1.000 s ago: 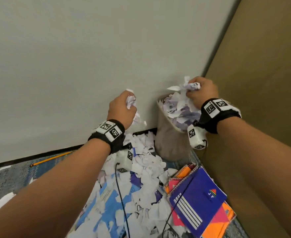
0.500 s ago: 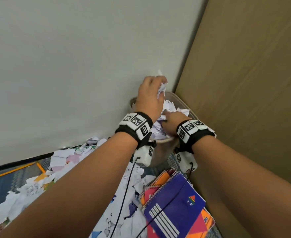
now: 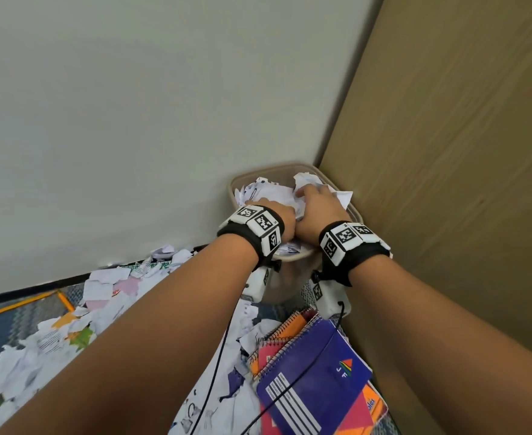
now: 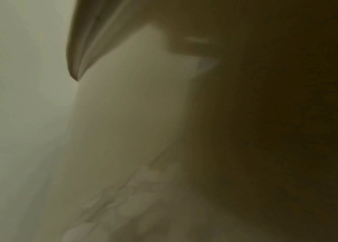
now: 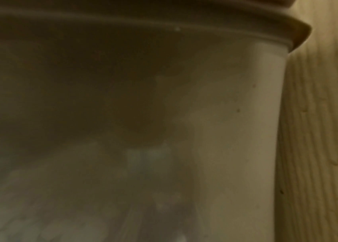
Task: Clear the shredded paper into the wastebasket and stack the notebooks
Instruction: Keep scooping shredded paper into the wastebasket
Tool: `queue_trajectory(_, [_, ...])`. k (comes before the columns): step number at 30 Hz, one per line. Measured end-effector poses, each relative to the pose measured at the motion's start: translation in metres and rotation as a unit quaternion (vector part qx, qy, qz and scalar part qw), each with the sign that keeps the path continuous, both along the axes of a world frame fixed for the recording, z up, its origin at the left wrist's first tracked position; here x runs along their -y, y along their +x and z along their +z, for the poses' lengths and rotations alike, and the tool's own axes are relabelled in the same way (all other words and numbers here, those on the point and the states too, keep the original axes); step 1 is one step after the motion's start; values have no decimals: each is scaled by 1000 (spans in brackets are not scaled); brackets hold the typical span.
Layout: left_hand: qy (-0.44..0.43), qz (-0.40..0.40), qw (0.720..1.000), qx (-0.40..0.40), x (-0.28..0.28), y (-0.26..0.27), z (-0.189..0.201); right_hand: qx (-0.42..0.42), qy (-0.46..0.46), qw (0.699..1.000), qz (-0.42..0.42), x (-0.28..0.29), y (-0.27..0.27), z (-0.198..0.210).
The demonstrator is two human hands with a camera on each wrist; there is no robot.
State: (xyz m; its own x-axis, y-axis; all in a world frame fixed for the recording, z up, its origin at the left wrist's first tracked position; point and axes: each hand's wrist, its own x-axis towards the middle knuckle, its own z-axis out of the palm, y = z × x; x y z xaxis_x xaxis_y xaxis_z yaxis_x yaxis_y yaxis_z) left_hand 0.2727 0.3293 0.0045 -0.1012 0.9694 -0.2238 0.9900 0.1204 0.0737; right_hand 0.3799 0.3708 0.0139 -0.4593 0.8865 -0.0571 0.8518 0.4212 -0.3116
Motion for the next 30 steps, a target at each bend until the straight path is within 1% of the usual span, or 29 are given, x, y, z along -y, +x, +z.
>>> queue_trajectory(2, [43, -11, 998, 39, 1, -1, 6, -60, -1, 998, 1, 1, 1, 4])
queue_trajectory(4, [116, -6, 990, 75, 5, -3, 12, -111, -10, 994, -6, 1, 3, 8])
queue_trajectory(6, [166, 4, 981, 104, 10, -3, 18, -137, -12, 991, -1, 2, 5, 10])
queue_trajectory(8, [182, 8, 973, 143, 16, -5, 23, -150, -21, 988, 12, 1, 7, 13])
queue_trajectory(10, [191, 4, 963, 192, 20, -10, 27, -137, -34, 990, 24, -2, 9, 22])
queue_trajectory(12, [204, 7, 952, 226, 25, -17, 32, -84, -61, 994, 46, -4, 12, 36])
queue_trajectory(15, [223, 9, 943, 247, 33, -23, 42, -21, -117, 991, 68, -6, 14, 60])
queue_trajectory(17, [217, 16, 943, 251, 39, -25, 46, 15, -90, 993, 75, -8, 13, 72])
queue_trajectory(20, [221, 18, 937, 270, 45, -33, 47, 67, 6, 995, 80, -12, 6, 86])
queue_trajectory(22, [250, 12, 922, 294, 49, -38, 47, 95, 60, 991, 69, -12, 0, 94])
queue_trajectory(23, [266, 10, 913, 309, 49, -40, 47, 99, 73, 991, 60, -10, -2, 98])
queue_trajectory(25, [292, 14, 902, 318, 49, -48, 47, 71, 84, 993, 46, -6, -9, 106])
queue_trajectory(28, [376, 25, 887, 266, 55, -66, 41, -2, 107, 994, 39, 9, -26, 108])
queue_trajectory(30, [407, 44, 883, 229, 67, -84, 34, -34, 111, 991, 65, 26, -42, 104])
